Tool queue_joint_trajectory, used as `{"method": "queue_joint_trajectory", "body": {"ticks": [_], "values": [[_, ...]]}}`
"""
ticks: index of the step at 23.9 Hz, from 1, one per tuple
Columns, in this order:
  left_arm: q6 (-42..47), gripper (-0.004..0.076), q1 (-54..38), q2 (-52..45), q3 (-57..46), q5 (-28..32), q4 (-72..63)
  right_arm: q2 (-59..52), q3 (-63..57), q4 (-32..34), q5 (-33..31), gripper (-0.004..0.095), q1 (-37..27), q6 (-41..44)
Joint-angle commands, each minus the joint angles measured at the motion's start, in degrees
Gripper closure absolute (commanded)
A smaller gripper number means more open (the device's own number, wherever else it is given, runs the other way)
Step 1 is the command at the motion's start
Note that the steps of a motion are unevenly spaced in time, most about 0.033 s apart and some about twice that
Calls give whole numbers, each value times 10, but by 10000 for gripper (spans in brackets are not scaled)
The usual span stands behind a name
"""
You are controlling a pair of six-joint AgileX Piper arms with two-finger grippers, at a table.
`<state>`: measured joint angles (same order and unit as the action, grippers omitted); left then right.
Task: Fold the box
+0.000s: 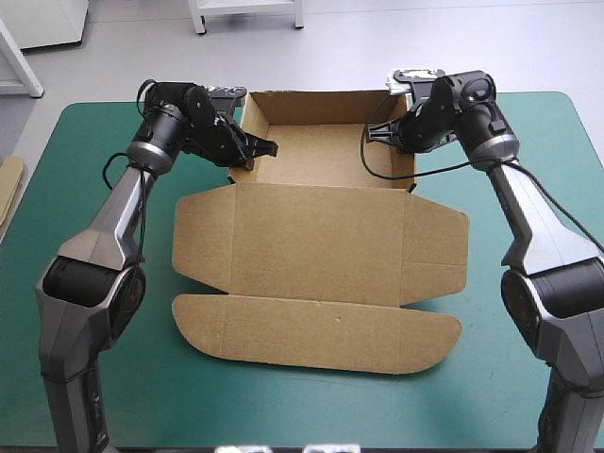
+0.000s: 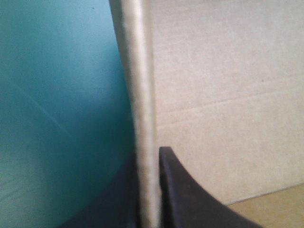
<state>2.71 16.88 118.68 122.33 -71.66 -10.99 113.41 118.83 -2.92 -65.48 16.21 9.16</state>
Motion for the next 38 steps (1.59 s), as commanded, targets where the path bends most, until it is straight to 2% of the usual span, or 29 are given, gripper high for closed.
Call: {"method": "queue_joint_trajectory", "body": {"ticks": [1,12,21,33,35,38], "values": [[-12,732,15,-39,21,-20,-14,-26,17,-7,16,924,11,-28],[-4,732,42,-19,21,-11,43,23,18,-29,7,919,26,-22],[7,732,42,28,21,-5,42,52,18,-21,-6,919,26,-24],[7,731,42,44,21,6,48,62,18,-7,-14,919,26,-35],[7,713,41,44,21,13,52,61,18,-2,-14,876,26,-35],[7,631,41,44,21,15,53,61,18,-2,-14,770,26,-28]]}}
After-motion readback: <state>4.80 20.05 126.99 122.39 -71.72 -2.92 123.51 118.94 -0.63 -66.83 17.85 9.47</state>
